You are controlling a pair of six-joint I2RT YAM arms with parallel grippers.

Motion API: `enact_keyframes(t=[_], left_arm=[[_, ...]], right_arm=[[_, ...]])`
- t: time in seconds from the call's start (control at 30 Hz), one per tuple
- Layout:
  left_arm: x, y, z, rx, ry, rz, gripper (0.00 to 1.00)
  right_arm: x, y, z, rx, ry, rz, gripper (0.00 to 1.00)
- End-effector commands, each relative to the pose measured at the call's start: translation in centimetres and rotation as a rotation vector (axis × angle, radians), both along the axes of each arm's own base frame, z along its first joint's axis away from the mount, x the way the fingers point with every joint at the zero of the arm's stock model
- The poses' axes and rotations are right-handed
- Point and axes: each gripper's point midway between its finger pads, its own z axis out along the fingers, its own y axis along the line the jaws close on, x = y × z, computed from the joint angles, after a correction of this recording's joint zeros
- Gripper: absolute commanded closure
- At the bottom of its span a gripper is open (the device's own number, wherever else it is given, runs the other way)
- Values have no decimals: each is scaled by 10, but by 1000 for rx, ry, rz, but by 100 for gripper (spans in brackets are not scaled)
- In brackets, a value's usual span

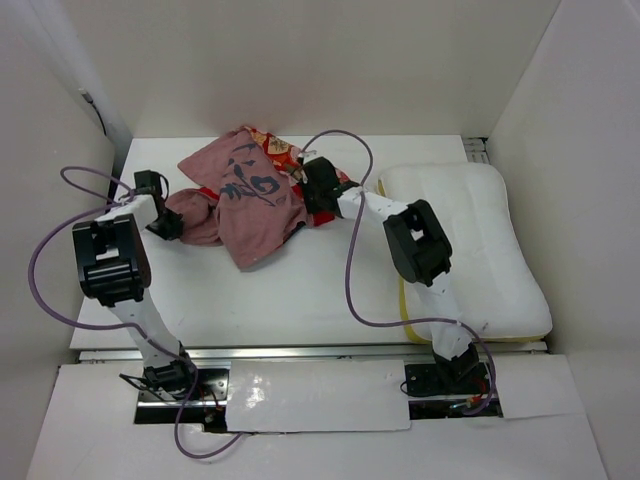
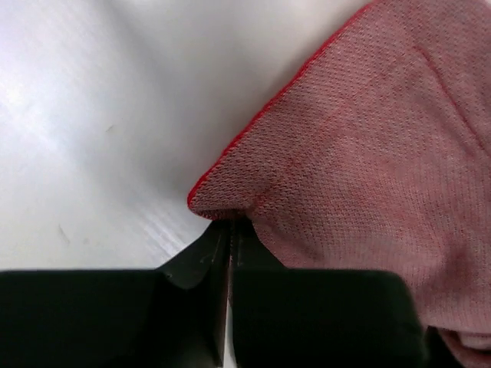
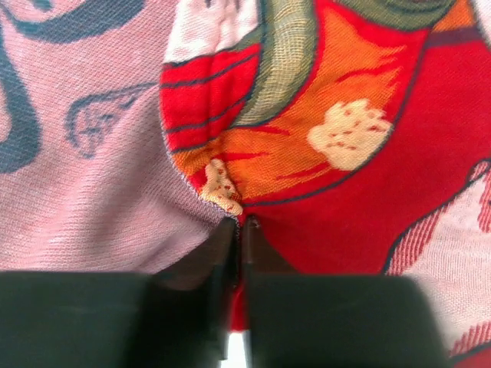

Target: Put the pillow into the pillowcase

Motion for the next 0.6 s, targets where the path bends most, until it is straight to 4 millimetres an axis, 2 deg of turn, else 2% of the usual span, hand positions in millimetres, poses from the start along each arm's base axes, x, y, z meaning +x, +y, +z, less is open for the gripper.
enact_keyframes(t=[0.0,0.03,0.07,0.1,0.17,0.2,0.23,0.27,0.3,0.33,0.37,0.4,0.43,0.47,0.5,0.57], left_arm=[[27,-7,-8,-22,-38,-74,96],[33,-5,-6,-19,-47,-74,100],[36,0,-2,11,-53,-71,100],[42,12,8,64,-60,-46,100],[49,23,38,123,-109,-20,100],[50,28,74,194,-167,-24,100],[55,33,104,234,-235,-21,100],[54,36,157,294,-351,-29,100],[49,37,183,327,-397,-29,100],[45,38,213,364,-464,-24,100],[36,41,238,406,-505,-11,100],[27,43,267,447,-556,0,100],[6,42,319,500,-666,30,100],[-6,43,343,536,-706,43,100],[-20,46,375,588,-757,66,100],[-56,53,427,651,-838,118,100]], right_arm=[[24,-18,21,10,-39,-65,100],[26,-24,20,4,-31,-76,100],[26,-27,29,2,-42,-85,100],[31,-34,51,-22,-93,-103,100],[37,-52,79,-40,-149,-171,100],[35,-59,112,-33,-204,-186,100],[36,-70,130,-37,-230,-206,100],[35,-90,163,-13,-268,-237,100],[31,-91,183,16,-296,-245,100],[29,-103,197,29,-308,-256,100],[24,-111,211,40,-326,-267,100],[10,-118,251,82,-388,-271,100],[6,-130,273,105,-438,-298,100],[-1,-141,281,109,-458,-319,100],[-20,-156,325,150,-542,-354,100],[-37,-174,360,187,-618,-374,100]])
